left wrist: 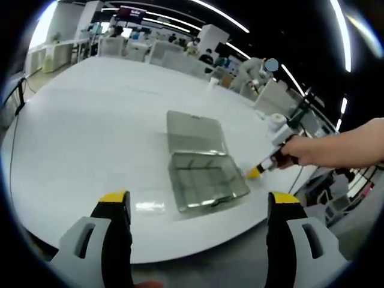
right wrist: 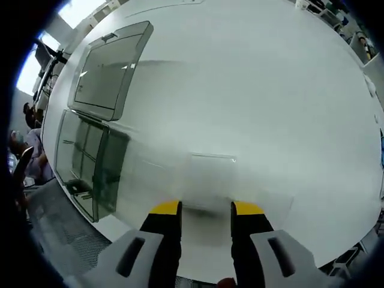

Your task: Insert the divider into the dual guide fixture by aligning both edges with the guide slots and pushing it downward to the bottom, including one-sided entry, uneven engagement, binding, and posture correction.

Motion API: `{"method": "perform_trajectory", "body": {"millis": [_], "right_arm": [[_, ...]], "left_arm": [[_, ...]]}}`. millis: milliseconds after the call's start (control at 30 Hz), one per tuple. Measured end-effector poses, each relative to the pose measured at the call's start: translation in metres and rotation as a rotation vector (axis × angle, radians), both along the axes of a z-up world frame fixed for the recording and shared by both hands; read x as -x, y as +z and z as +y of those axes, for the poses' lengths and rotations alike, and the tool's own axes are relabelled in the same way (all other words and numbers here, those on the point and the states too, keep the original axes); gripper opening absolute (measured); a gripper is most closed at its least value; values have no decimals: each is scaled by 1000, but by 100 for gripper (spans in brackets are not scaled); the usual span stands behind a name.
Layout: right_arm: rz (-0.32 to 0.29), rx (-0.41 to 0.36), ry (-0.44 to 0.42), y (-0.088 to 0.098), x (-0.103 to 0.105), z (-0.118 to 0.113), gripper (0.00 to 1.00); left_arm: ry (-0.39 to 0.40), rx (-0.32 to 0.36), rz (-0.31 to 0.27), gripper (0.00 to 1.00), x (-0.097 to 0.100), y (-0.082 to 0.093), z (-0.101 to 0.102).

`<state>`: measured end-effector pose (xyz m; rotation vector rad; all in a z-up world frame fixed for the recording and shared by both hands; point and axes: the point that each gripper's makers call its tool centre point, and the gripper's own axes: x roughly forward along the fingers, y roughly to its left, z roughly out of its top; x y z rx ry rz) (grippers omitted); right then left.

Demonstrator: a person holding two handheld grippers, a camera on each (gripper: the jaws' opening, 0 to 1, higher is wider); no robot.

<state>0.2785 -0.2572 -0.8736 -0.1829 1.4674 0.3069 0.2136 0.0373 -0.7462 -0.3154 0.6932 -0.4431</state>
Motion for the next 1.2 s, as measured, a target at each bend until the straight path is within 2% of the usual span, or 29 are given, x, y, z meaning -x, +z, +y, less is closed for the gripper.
{"method": "perform_trajectory", "body": {"millis": [733,1200], "right_arm": [[2,-29,39,3,2,-4,27],[-8,-57,108,21,10,-3,27]], "left_arm": [[-13,8,-3,92,0,1,-8],[-27,26,8,92,0,-2,-17]]}}
